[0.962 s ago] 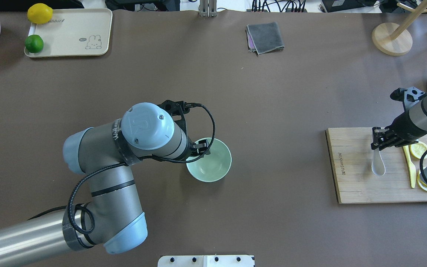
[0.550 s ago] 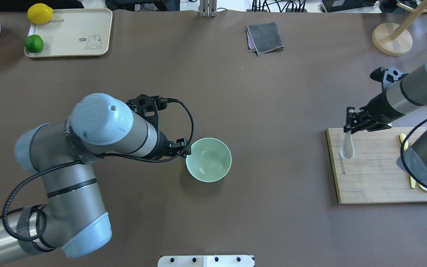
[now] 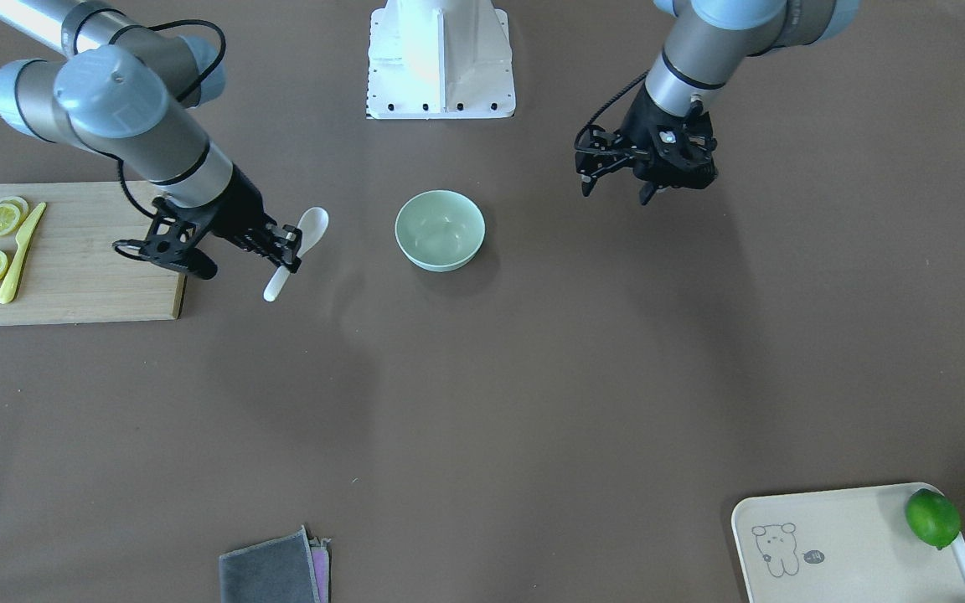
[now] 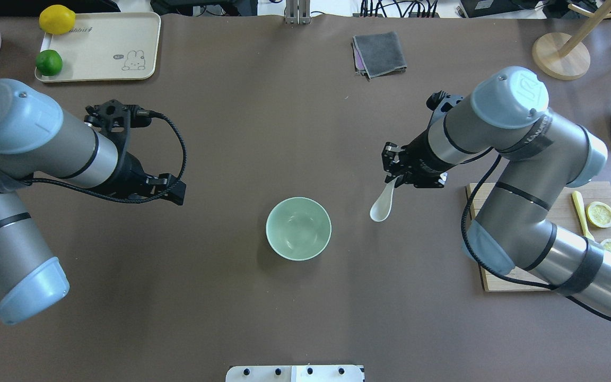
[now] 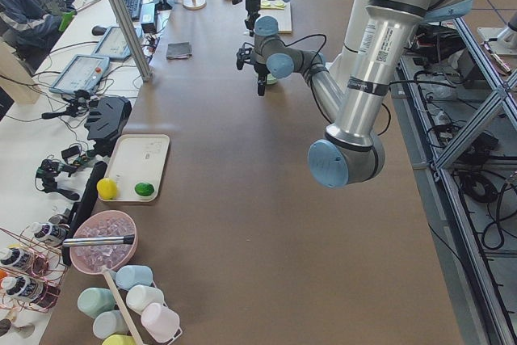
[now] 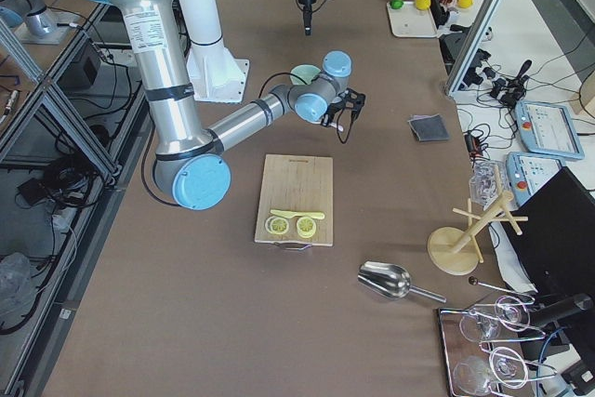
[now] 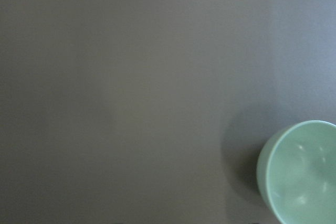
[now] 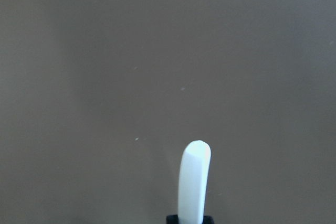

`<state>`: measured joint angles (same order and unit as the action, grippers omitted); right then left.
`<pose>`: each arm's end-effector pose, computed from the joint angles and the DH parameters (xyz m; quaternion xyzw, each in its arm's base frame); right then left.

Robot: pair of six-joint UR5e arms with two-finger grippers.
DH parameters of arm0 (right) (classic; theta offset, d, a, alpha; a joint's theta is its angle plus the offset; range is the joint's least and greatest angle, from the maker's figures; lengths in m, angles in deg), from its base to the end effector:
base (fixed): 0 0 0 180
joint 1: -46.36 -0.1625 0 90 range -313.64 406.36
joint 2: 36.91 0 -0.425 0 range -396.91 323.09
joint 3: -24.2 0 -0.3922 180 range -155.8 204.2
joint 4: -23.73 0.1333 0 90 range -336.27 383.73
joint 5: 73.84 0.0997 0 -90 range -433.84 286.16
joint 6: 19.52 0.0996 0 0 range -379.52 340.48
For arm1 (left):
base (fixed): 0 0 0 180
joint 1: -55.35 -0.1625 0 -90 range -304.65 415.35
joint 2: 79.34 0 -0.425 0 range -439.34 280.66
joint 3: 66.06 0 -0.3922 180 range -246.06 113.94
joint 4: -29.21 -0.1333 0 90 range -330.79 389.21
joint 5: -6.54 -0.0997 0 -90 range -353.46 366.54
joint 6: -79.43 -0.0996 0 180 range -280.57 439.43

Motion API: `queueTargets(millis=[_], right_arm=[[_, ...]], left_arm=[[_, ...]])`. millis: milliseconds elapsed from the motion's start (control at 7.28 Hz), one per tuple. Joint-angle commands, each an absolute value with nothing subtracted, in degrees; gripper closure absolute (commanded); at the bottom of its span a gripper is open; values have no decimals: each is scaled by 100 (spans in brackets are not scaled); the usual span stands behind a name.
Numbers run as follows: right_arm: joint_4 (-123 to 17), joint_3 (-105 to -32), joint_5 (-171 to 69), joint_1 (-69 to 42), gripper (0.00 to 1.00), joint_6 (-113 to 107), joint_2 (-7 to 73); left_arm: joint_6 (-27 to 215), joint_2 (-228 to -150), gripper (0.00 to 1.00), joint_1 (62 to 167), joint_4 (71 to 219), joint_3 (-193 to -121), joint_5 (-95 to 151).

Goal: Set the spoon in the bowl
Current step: 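Lift spoon toward bowl with right gripper while left gripper releases and withdraws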

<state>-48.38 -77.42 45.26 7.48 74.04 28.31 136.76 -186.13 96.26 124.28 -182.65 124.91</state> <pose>-0.4315 -0.4569 0.2855 -0.0790 -0.4886 0.2049 0.8444 0.3514 -0.4183 0.2835 0.0593 0.4524 0.0368 0.8891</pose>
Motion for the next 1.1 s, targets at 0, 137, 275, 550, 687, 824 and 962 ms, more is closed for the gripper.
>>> queueTargets(millis=[0, 137, 275, 550, 687, 824, 962], right_arm=[[-4982, -7697, 3764, 1364, 100, 8153, 2322], [-5001, -7697, 3421, 1610, 100, 8347, 2199], [-5009, -7653, 3096, 1813, 100, 8488, 2119], [-5010, -7618, 2664, 2104, 100, 8489, 2092], [-5010, -7618, 2662, 2105, 76, 8489, 2101], [-5001, -7618, 2662, 2105, 20, 8437, 2101], [-5001, -7670, 2679, 2096, 0, 8393, 2101]], left_arm=[[12945, -18349, 13, 10017, 12439, -18181, 12607], [12944, -18366, 11, 10009, 12457, -18076, 12607], [12935, -18401, 11, 10018, 12466, -17997, 12599], [12769, -18358, 10, 10088, 12439, -17979, 12607], [12751, -18358, 6, 10193, 12431, -17935, 12607], [12368, -18323, 3, 10333, 12396, -17917, 12607], [12033, -18088, 3, 10534, 12430, -17926, 12633]])
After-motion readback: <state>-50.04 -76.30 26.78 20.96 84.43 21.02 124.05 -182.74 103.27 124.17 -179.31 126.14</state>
